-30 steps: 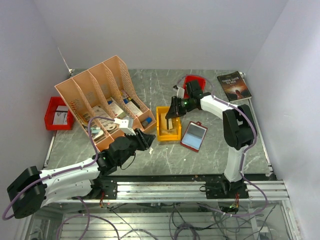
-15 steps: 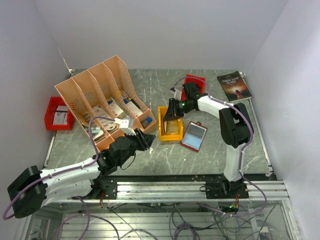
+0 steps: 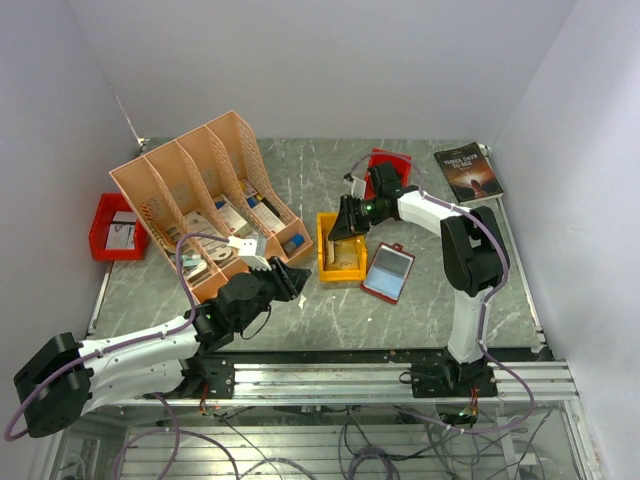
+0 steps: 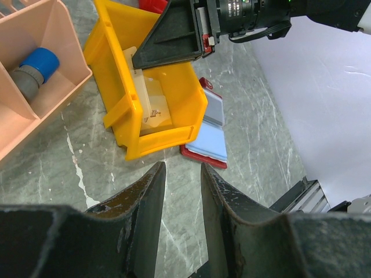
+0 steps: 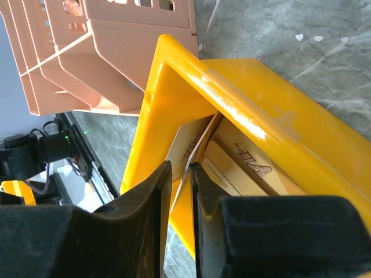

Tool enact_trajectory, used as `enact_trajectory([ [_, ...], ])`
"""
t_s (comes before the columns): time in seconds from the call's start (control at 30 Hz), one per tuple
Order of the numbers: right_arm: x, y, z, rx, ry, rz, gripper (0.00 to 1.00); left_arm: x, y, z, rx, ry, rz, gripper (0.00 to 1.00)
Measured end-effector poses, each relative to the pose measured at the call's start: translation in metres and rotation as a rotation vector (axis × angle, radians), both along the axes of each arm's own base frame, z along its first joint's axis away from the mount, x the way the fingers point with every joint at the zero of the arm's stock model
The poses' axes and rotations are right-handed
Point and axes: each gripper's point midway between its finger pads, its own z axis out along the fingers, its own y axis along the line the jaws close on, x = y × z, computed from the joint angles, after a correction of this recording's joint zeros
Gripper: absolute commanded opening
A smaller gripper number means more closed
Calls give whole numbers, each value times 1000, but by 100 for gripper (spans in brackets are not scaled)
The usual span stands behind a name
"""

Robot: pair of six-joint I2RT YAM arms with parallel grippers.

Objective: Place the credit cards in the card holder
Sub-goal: Place the credit card in the storage box, then pick up the credit card from the storage box.

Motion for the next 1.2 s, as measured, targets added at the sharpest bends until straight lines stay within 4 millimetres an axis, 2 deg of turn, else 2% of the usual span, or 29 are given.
enact_trajectory([
  [0.17, 0, -1, 0, -1, 0, -4, 15, 0, 0, 0, -1, 0, 0, 42],
  [0.43, 0, -1, -4, -20, -2, -8, 13, 0, 0, 0, -1, -1, 0, 42],
  [0.6, -1, 5, -12, -51, 4, 2, 0, 0, 0, -1, 2, 2, -1, 42],
  [0.87, 0, 2, -13, -86, -2, 3, 0, 0, 0, -1, 2, 1, -1, 42],
  [1.0, 3, -5, -2, -106, -51, 5, 0, 0, 0, -1, 1, 1, -1, 42],
  [1.2, 15, -16, 35, -106, -197, 6, 0, -1, -2, 2, -10, -5, -9, 43],
])
